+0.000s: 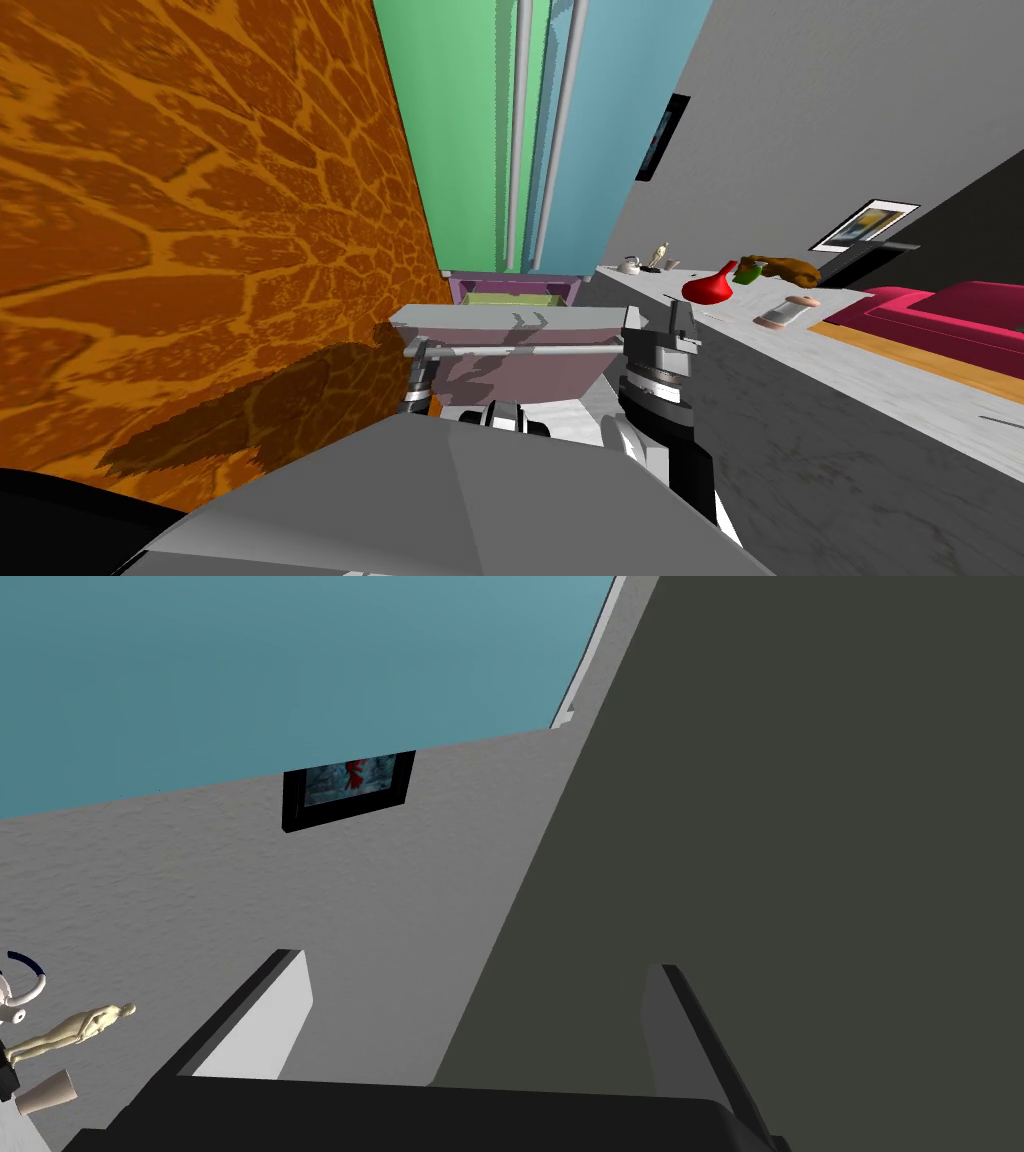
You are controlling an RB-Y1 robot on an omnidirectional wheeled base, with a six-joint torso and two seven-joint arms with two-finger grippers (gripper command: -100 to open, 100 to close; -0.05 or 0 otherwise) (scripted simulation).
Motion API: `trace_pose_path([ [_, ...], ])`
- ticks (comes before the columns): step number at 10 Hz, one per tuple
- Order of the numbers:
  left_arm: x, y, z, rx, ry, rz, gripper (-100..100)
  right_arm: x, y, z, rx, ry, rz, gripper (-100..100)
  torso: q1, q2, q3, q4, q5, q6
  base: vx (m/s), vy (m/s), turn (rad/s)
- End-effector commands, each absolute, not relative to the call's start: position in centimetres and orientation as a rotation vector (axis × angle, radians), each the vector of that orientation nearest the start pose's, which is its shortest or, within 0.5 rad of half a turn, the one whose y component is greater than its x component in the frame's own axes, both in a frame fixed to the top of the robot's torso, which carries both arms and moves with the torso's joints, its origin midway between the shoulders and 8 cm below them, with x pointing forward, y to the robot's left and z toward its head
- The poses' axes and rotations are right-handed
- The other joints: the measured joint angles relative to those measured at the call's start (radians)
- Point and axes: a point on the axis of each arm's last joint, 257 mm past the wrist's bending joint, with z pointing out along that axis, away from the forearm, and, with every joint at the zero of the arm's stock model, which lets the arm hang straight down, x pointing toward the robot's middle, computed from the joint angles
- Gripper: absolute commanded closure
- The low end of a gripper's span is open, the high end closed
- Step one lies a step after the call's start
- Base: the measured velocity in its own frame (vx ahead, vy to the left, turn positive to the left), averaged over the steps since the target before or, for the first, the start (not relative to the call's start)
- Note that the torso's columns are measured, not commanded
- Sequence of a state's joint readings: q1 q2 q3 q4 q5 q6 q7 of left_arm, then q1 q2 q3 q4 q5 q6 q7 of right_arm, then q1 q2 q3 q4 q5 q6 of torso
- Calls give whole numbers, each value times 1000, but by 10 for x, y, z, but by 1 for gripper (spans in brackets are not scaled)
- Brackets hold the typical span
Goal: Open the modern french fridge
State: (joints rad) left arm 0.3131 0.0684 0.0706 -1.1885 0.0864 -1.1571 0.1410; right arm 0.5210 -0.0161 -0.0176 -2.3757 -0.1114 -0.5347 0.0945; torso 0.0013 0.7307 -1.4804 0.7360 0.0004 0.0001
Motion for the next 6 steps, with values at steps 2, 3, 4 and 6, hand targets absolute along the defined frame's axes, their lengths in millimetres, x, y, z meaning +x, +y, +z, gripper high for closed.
trace_pose_path([
  [2,377,336,-235,-943,709,-1333,-100,313,-292,66,589,503,1285,0,-1,4,2,1,-1,0,-41,-27,22],
  [3,385,338,-229,-942,710,-1336,-100,313,-292,66,589,503,1285,0,-2,7,4,2,-1,0,-71,-32,26],
  [4,392,340,-222,-938,709,-1339,-100,313,-292,66,589,503,1285,0,-2,10,6,3,-1,0,-77,-27,26],
  [6,401,342,-218,-942,715,-1340,-100,313,-292,66,589,503,1285,0,-1,8,5,2,-1,0,-48,-17,10],
])
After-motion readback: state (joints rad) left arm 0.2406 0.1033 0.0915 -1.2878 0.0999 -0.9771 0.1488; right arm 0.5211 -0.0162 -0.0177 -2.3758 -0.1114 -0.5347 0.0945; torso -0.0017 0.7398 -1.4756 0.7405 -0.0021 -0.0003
